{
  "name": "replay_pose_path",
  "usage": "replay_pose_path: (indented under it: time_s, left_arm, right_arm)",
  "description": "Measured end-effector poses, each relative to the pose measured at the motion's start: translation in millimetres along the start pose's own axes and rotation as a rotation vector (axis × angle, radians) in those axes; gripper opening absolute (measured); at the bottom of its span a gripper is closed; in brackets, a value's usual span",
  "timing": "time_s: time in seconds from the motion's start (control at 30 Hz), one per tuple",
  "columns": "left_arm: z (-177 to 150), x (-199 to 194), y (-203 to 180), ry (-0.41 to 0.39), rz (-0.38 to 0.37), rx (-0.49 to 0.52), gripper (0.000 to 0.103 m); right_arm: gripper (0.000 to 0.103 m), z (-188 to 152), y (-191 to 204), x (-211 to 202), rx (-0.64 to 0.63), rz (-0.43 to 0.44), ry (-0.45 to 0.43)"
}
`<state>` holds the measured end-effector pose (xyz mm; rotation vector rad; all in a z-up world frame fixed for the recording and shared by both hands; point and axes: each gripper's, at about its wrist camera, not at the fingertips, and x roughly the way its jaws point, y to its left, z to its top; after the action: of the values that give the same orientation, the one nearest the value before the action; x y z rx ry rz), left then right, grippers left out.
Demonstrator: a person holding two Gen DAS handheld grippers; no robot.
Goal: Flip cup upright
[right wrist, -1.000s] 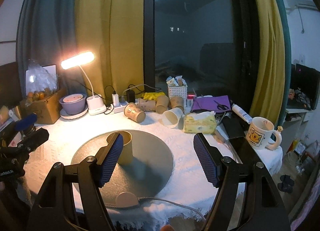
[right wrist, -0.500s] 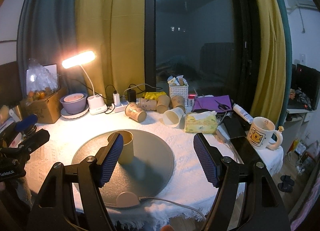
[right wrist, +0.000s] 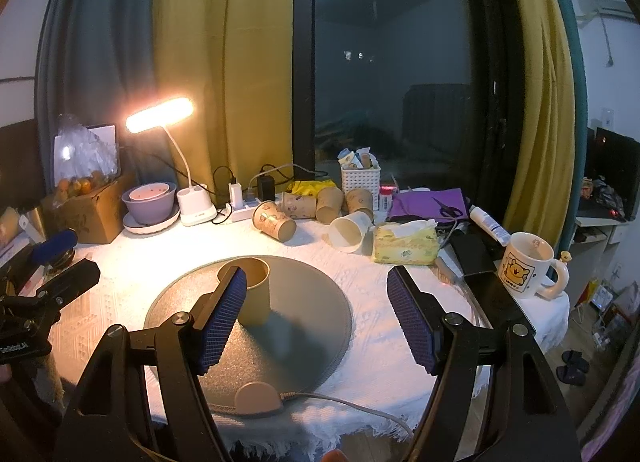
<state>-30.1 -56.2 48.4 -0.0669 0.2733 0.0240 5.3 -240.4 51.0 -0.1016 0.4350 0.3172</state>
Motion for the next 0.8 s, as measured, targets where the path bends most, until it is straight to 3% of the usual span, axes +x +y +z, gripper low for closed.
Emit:
replay_pose_path:
  time_s: [0.8]
  left_arm:
    - [-6.1, 0.3, 1.1, 0.013, -0.001, -0.015, 0.095]
  right_arm:
    - [0.076, -1.1, 4.1, 2.9, -0.011, 0.019, 0.014]
